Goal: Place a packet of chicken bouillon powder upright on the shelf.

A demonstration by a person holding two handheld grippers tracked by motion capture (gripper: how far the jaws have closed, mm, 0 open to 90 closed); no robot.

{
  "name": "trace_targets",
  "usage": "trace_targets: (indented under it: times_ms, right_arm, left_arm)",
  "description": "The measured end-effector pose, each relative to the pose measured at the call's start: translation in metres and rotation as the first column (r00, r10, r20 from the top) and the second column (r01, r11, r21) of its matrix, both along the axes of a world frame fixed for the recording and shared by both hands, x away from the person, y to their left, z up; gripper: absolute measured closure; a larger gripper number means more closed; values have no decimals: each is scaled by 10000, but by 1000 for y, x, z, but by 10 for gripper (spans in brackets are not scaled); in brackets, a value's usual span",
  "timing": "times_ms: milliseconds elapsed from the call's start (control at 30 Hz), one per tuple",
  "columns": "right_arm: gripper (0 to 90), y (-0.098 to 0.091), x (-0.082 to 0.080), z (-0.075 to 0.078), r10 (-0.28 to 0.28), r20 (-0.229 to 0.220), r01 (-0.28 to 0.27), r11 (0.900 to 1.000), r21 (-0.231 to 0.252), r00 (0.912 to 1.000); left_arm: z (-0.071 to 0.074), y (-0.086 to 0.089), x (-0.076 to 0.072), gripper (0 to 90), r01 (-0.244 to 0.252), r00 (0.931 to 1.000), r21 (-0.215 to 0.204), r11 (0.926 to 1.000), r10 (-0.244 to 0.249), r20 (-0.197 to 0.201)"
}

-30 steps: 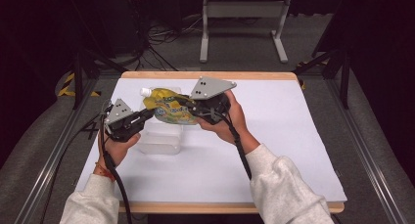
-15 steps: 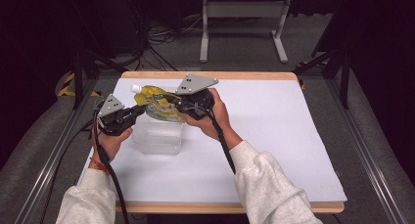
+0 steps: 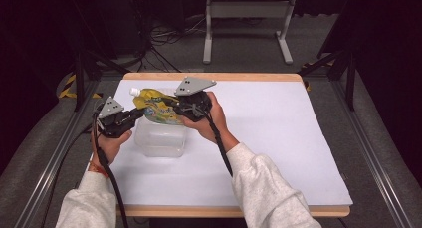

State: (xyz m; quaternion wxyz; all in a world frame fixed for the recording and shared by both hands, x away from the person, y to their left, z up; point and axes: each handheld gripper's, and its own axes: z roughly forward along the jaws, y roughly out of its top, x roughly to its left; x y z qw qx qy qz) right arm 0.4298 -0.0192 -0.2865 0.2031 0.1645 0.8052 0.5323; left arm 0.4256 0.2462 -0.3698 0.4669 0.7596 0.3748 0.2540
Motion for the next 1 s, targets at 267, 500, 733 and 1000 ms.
trace_targets:
  times_ms: [267,500,733,1000]
  right_arm:
    - [900,9,2,-4,-229,-268,228,9997,-46,9994]
    - [900,7,8,-13,-406,-598,402,9992,-82,9974]
    - [900,5,13,-21,-525,-794,515,9986,-145,9955]
    - [900,4,14,-28,-598,-849,591,9982,-114,9946]
  left_arm:
    - [-6,4,2,833,-160,9997,76,9998,162,-201]
    - [-13,3,5,832,-155,9990,153,9998,161,-424]
    - [-18,0,7,832,-194,9979,281,9994,211,-613]
    - [-21,-1,8,834,-164,9979,450,9989,191,-613]
